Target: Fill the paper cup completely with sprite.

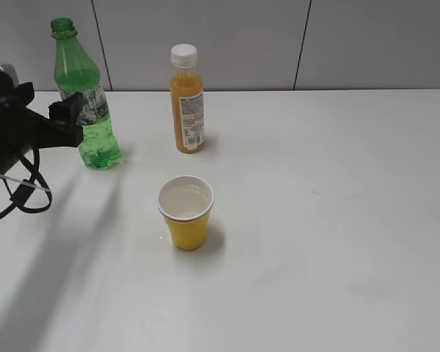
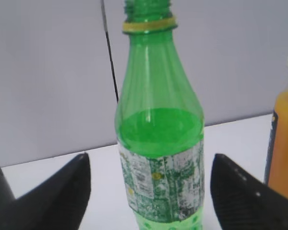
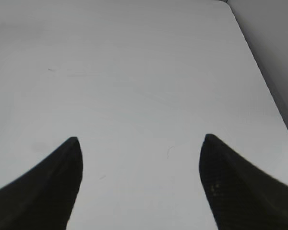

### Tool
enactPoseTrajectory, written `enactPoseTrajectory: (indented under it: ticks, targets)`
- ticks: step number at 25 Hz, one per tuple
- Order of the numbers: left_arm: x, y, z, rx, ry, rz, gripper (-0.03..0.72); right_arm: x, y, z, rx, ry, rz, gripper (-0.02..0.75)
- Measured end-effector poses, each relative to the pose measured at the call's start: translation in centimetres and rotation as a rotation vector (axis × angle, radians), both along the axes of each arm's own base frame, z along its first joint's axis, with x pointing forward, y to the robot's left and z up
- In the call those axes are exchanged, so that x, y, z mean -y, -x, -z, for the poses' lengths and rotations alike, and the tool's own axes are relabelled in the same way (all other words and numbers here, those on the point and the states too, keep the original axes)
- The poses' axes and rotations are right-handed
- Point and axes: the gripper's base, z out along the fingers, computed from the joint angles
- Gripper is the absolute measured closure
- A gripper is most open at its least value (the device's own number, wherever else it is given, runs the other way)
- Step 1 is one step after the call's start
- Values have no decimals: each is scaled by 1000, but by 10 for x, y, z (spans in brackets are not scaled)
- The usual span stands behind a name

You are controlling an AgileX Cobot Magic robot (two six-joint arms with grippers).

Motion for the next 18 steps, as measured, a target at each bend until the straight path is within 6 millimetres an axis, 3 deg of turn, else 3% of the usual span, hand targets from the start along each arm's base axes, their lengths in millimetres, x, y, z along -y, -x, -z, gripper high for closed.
enactPoseTrajectory:
  ticks: [12,18]
  targets:
    - [-8,30,-41,-338,-26,70,99,0,0,0,0,-1,0,153]
    - [-34,17,-78,-572,17,37,99,0,0,0,0,-1,0,153]
